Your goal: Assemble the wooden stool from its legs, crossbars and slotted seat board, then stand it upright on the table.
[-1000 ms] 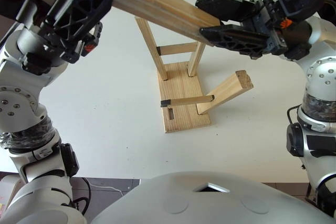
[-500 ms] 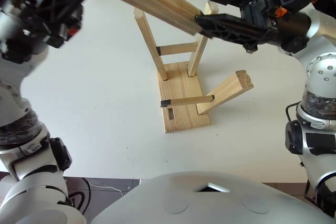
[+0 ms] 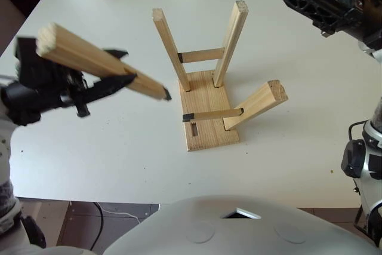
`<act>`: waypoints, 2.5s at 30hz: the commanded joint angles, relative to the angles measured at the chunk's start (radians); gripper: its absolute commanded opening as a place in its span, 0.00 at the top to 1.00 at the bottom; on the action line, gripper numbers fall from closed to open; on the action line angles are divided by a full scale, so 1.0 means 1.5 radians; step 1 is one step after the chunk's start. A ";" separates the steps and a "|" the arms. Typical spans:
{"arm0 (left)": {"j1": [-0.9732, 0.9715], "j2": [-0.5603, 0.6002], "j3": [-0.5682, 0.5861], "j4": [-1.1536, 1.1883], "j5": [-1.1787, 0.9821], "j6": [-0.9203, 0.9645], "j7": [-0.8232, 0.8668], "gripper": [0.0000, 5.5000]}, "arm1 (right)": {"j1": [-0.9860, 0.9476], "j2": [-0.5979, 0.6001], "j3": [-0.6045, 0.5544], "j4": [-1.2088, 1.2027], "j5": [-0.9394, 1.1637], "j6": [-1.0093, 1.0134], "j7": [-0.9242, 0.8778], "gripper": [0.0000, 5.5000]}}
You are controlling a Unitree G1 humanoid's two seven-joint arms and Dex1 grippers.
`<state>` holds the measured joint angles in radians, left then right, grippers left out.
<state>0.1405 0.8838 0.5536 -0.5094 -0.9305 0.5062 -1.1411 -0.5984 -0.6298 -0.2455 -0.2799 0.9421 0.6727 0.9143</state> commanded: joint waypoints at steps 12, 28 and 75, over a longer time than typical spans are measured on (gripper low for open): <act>0.091 -0.158 -0.149 -0.041 0.082 -0.108 0.027 0.63 | 0.016 -0.036 0.016 0.036 -0.032 -0.028 0.066 0.43; 0.123 -0.155 -0.237 -0.006 0.191 -0.230 -0.004 0.63 | 0.018 -0.036 0.050 0.052 -0.082 -0.063 0.122 0.43; -0.032 -0.083 -0.367 -0.056 0.277 -0.106 0.172 0.63 | 0.027 0.015 0.048 -0.086 -0.059 -0.069 -0.039 0.43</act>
<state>0.1264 0.7676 0.0109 -0.6146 -0.5471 0.3176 -0.9241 -0.5051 -0.6167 -0.1232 -0.4044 0.8026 0.5580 0.8963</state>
